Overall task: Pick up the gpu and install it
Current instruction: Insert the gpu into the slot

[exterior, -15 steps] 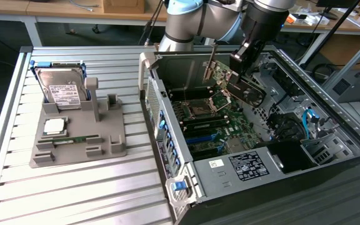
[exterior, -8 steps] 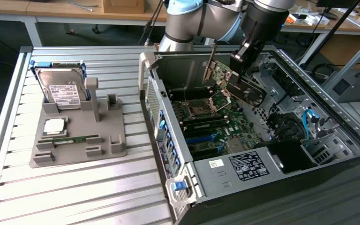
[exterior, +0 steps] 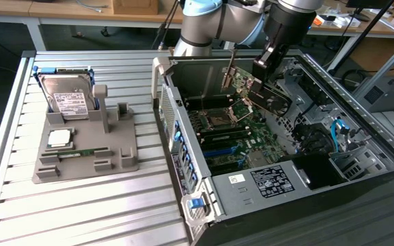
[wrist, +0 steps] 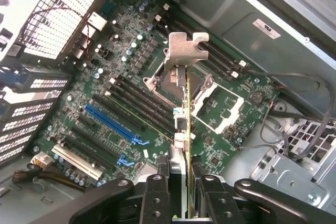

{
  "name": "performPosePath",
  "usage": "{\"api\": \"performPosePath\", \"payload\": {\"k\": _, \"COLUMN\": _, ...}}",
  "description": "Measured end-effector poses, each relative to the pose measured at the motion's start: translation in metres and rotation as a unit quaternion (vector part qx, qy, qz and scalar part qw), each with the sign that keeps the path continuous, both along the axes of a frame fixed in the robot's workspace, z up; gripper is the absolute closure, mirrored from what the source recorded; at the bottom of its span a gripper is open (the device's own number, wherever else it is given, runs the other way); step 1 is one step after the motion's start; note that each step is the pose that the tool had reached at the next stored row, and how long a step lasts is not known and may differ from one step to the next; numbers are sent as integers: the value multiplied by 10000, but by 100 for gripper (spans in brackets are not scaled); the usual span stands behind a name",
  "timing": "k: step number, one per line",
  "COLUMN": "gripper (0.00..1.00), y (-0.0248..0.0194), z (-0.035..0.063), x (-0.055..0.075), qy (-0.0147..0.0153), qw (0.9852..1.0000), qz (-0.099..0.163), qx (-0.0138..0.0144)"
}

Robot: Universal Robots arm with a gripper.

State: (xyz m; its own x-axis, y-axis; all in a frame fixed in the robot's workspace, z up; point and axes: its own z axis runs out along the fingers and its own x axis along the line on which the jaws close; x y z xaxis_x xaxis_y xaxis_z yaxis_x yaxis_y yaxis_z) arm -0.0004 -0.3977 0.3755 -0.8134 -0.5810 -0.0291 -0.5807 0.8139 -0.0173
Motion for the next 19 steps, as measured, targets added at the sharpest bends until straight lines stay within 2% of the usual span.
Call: {"api": "performPosePath", "payload": {"k": 19, "gripper": 73, "y": 0, "z": 0, "x": 0, "qy": 0, "qw": 9996, "qz": 293, "qx": 0}}
